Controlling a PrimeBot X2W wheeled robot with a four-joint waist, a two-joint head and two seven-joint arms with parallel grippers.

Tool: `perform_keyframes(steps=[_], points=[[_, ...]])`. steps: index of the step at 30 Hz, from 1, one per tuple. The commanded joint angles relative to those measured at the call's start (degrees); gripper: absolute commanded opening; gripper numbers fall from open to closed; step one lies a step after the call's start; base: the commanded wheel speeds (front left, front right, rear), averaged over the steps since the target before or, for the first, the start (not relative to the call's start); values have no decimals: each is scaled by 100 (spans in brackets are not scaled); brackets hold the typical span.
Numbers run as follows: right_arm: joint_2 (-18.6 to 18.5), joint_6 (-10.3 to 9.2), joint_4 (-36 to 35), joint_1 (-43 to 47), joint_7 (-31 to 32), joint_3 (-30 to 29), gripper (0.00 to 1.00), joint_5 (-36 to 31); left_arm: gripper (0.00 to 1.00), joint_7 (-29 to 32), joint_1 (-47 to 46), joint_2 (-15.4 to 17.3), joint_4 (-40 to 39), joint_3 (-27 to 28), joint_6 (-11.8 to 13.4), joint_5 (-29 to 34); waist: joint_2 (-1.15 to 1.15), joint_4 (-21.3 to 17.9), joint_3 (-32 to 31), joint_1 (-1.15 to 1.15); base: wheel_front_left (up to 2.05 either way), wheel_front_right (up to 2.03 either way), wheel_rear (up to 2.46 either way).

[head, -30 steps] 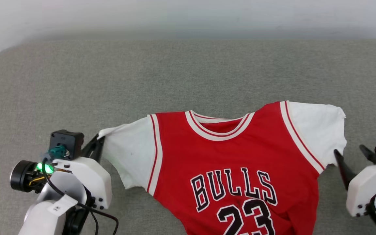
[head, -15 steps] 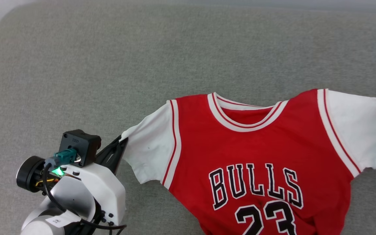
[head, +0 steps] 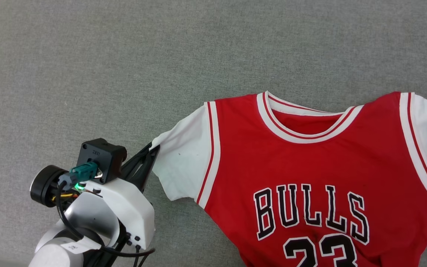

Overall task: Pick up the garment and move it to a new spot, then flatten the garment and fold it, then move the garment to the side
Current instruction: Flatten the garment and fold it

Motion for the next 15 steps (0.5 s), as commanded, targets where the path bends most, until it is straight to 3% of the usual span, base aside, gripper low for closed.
perform_keyframes(steps=[1, 3, 4, 5, 6, 15], points=[[115, 0, 181, 163, 21, 176, 100, 109, 0, -53, -61, -26, 27, -16, -9, -10, 0, 21, 26, 0, 0, 0, 0], [143, 6, 303, 297, 50, 314, 100, 215, 0, -83, -84, -25, 68, -8, -10, -14, 0, 28, 40, 0, 0, 0, 0], [152, 8, 355, 373, 72, 387, 93, 268, 0, -100, -98, -25, 91, -6, -11, -13, 0, 29, 40, 0, 0, 0, 0], [162, 10, 399, 436, 62, 434, 40, 306, 0, -113, -110, -27, 108, -2, -6, -15, 0, 30, 37, 0, 0, 0, 0], [158, 11, 422, 481, 37, 491, 0, 337, 0, -124, -121, -28, 128, 0, -2, -15, 0, 28, 28, 0, 0, 0, 0], [-17, 5, 449, 350, -599, 562, 0, 498, 0, -353, -124, -20, 344, 98, 61, 3, 0, -103, -305, 0, 0, 0, 0]])
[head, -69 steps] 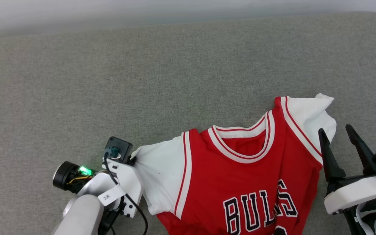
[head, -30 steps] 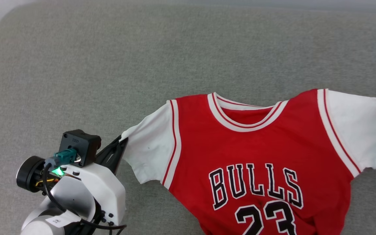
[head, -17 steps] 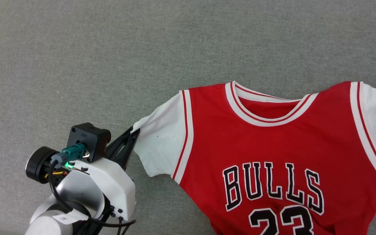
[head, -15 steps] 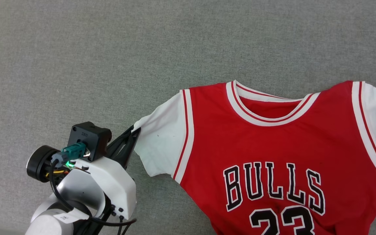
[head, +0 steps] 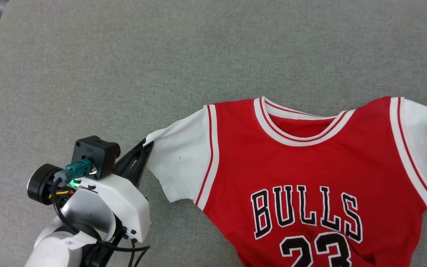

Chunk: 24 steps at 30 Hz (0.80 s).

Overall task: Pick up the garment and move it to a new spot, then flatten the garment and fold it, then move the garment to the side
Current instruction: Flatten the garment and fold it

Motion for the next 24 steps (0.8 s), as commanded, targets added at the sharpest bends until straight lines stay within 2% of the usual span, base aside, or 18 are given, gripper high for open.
perform_keyframes(steps=[1, 12, 24], points=[[46, 14, 133, 192, -88, 63, 0, 55, 0, -79, -43, -4, 38, 42, 25, -9, 0, -74, -165, 0, 0, 0, 0], [-147, 5, 56, -154, -1203, -15, 0, -5, 0, -666, -12, 35, 191, 324, 131, 49, 0, -426, -1047, 0, 0, 0, 0], [-247, 5, -259, -443, -1886, -131, 0, -16, 0, -1128, -198, 197, 44, 748, 209, 67, 0, -733, -1660, 0, 0, 0, 0]])
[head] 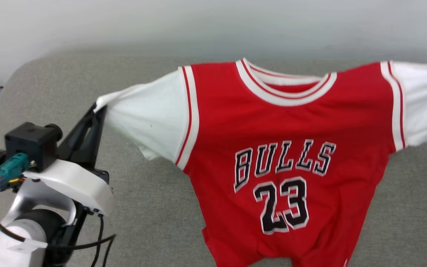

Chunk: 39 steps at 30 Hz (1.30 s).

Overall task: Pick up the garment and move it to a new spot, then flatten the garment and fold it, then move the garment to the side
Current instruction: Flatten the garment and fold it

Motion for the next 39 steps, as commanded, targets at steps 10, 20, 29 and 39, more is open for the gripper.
perform_keyframes(steps=[10, 20, 29, 39], points=[[91, -8, -382, -612, -527, -263, 0, -64, 0, -310, -573, 327, -53, 446, -41, 27, 0, -254, -407, 0, 0, 0, 0], [238, -9, -619, -1132, -940, -536, 0, -135, 0, -448, -1333, 790, 174, 867, -130, 73, 0, -386, -414, 0, 0, 0, 0], [312, -10, -625, -1547, -1195, -702, 0, -327, 0, -160, -1882, 1251, 487, 1022, -441, -195, 0, -448, 5, 0, 0, 0, 0], [341, -11, 81, -2781, -1548, -559, 0, -499, 0, 14, -3570, 1861, 1326, 547, -836, -339, 0, -425, 1045, 0, 0, 0, 0]])
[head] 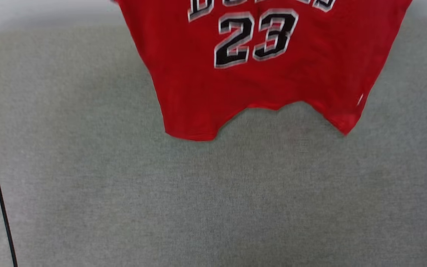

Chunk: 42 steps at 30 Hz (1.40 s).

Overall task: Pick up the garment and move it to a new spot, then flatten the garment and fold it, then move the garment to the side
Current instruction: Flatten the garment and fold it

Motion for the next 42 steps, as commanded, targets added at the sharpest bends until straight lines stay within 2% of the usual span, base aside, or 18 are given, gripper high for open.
perform_keyframes(steps=[1, 6, 10, 17, 22, 29, 34, 42], points=[[-23, -14, 153, -243, -99, 30, 0, -85, 0, 38, -304, 88, 192, -81, -9, -2, 0, 19, 421, 0, 0, 0, 0], [-45, -14, 741, -1198, -378, 231, 0, -266, 0, 101, -1667, 316, 849, -638, -65, 53, 0, 80, 1051, 0, 0, 0, 0], [26, -14, 1317, -2010, -748, 211, 0, -468, 0, -149, -2793, 344, 1515, -1119, -75, 161, 0, 133, 1411, 0, 0, 0, 0], [244, -14, 2292, -3162, -1215, 127, 0, -892, 0, -988, -4580, 100, 2748, -1885, -80, 351, 0, 181, 1896, 0, 0, 0, 0], [421, -14, 2875, -3588, -1666, 95, 0, -1111, 0, -1610, -5320, -174, 3625, -2211, -81, 446, 0, 234, 2160, 0, 0, 0, 0], [578, -14, 3422, -3585, -2127, 317, 0, -1086, 0, -2368, -5327, -424, 4547, -2673, -83, 376, 0, 300, 2370, 0, 0, 0, 0], [701, -13, 3706, -3162, -2407, 507, 0, -856, 0, -2876, -4789, -496, 4865, -3237, -83, 471, 0, 311, 2278, 0, 0, 0, 0], [684, -12, 3866, -2081, -2560, 838, 0, -442, 0, -3321, -3487, -806, 5001, -3300, -46, 61, 0, 364, 1785, 0, 0, 0, 0]])
